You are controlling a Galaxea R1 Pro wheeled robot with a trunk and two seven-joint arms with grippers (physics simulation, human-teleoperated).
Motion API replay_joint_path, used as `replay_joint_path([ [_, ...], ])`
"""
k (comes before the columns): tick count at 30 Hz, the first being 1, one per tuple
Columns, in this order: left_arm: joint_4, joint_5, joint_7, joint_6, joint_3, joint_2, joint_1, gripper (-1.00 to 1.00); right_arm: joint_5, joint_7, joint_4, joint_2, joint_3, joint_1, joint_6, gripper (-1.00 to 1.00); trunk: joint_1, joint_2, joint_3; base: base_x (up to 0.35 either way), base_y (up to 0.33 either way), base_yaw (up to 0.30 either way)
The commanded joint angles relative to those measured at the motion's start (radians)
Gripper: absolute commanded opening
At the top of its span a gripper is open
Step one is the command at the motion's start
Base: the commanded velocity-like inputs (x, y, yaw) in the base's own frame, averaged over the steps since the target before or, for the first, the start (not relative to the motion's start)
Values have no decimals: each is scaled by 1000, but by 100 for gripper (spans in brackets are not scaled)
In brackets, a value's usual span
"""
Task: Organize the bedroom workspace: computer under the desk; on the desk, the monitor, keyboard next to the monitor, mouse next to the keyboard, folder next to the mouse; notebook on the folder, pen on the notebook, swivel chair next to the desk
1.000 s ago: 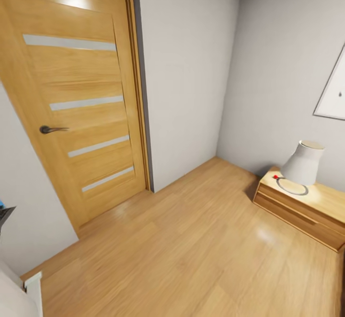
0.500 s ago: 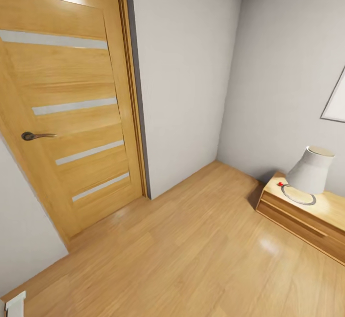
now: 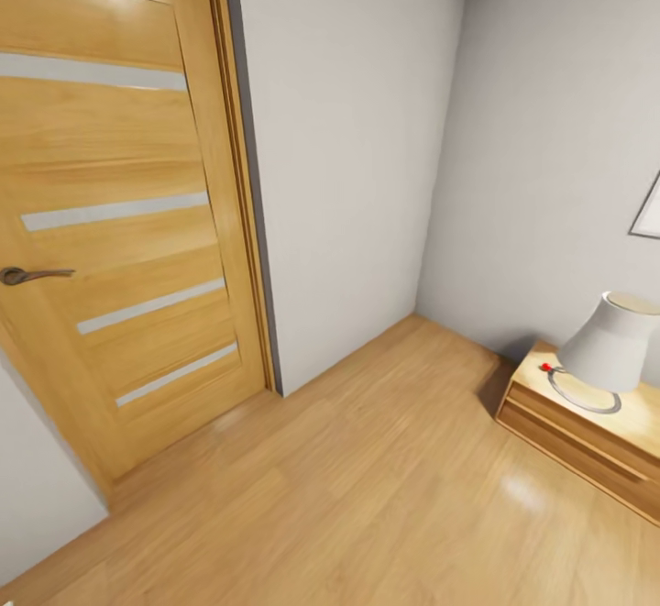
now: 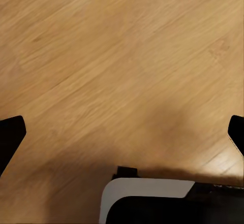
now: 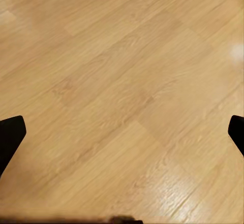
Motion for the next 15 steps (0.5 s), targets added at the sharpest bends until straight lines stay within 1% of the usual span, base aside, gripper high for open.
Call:
replay_joint_path([
  [1,0,8,-1,-2,-2,0,0,100,8,-9,1,0,0,0,-1,100,1,-1,-1,325,-11,0],
  [12,0,8,-1,0,-2,0,0,100,7,-10,1,1,-1,0,-1,100,1,-1,-1,325,-3,1],
  [15,0,8,-1,0,-2,0,0,100,7,-10,1,1,-1,0,-1,100,1,-1,-1,321,0,74],
])
